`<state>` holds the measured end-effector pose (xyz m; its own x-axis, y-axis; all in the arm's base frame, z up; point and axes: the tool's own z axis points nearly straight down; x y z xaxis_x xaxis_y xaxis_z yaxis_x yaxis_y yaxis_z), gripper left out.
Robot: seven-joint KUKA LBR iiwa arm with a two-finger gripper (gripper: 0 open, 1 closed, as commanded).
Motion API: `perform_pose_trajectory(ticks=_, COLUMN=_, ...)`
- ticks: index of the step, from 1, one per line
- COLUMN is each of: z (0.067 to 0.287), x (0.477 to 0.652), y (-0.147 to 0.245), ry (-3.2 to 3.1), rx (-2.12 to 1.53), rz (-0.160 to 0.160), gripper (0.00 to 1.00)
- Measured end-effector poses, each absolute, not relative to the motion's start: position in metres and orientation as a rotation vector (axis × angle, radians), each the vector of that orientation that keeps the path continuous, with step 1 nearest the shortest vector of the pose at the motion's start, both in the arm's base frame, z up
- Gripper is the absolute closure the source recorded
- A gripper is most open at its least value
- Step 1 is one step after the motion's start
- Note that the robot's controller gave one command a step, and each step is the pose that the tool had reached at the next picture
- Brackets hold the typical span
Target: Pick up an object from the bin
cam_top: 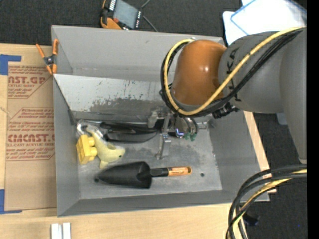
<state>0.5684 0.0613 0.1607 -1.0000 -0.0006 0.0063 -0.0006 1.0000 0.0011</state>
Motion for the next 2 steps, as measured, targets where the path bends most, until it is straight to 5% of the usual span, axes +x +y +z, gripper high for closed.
perform_pose_trajectory(ticks=1, z=0.165, x=0.57, y=0.061, ry=-3.143, rx=0.0, rz=-0.002, gripper=0.0)
perform_pose_trajectory(ticks=2, z=0.069, x=0.502, y=-0.005, ry=-3.088, rx=0.541, rz=-0.002, gripper=0.0)
